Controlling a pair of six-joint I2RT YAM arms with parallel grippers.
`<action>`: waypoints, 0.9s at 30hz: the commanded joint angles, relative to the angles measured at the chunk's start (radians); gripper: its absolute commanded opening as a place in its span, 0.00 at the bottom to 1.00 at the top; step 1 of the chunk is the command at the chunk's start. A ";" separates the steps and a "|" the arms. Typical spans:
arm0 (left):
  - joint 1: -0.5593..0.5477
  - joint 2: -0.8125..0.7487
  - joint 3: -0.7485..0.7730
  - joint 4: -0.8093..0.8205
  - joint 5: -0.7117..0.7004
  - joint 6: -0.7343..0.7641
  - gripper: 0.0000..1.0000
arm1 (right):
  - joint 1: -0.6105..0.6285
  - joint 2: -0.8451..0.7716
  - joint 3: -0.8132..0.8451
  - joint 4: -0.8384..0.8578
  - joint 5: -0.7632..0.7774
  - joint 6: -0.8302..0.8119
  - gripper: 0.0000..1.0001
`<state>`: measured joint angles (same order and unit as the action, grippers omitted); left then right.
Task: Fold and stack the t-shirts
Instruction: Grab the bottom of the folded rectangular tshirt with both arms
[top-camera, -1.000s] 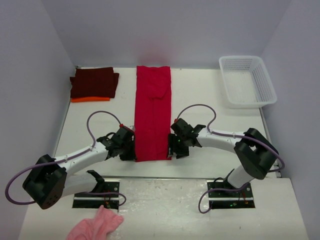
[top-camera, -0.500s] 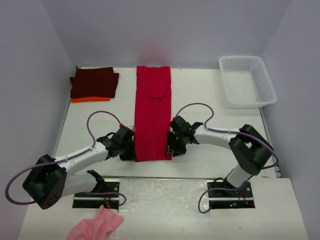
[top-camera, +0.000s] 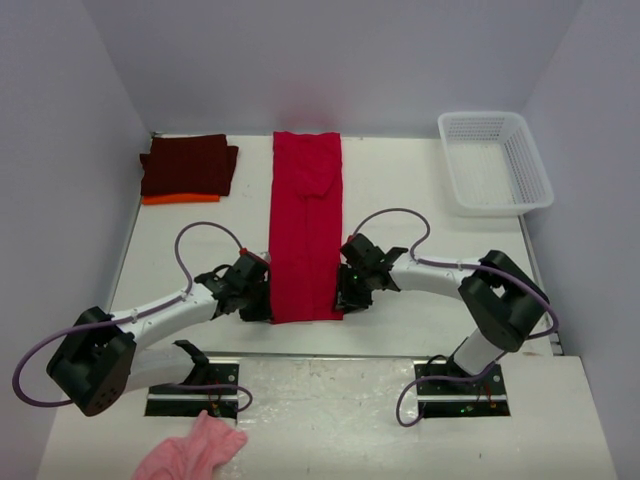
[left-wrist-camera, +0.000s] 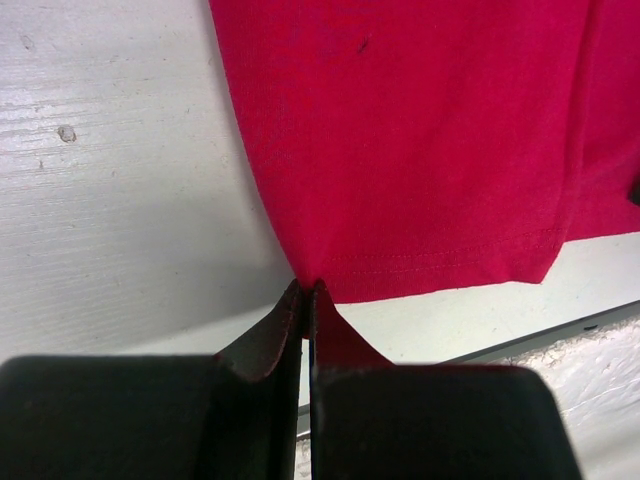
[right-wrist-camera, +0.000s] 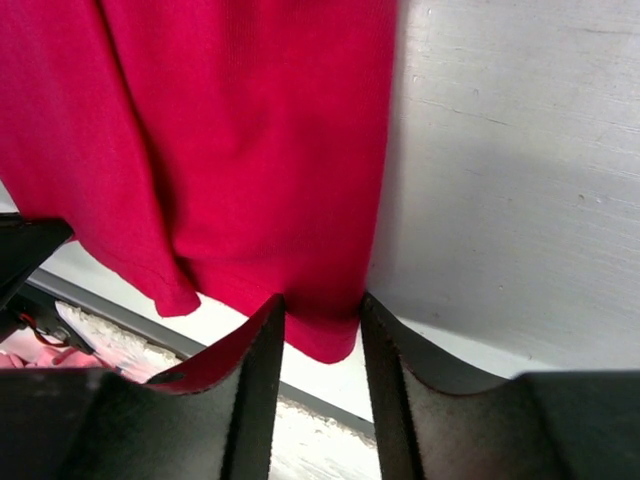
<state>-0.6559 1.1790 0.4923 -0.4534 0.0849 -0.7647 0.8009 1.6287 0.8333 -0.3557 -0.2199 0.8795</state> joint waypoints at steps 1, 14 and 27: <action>-0.004 0.004 0.000 0.018 0.010 0.016 0.00 | 0.004 0.002 -0.049 -0.016 0.063 0.009 0.37; -0.004 -0.105 0.022 -0.096 -0.037 -0.021 0.00 | 0.009 -0.069 -0.126 -0.058 0.151 0.041 0.00; -0.005 -0.188 0.002 -0.195 -0.004 -0.064 0.00 | 0.011 -0.121 -0.138 -0.092 0.140 -0.011 0.00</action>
<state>-0.6579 1.0061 0.5018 -0.5934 0.0734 -0.8196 0.8124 1.5173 0.7238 -0.3653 -0.1337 0.9066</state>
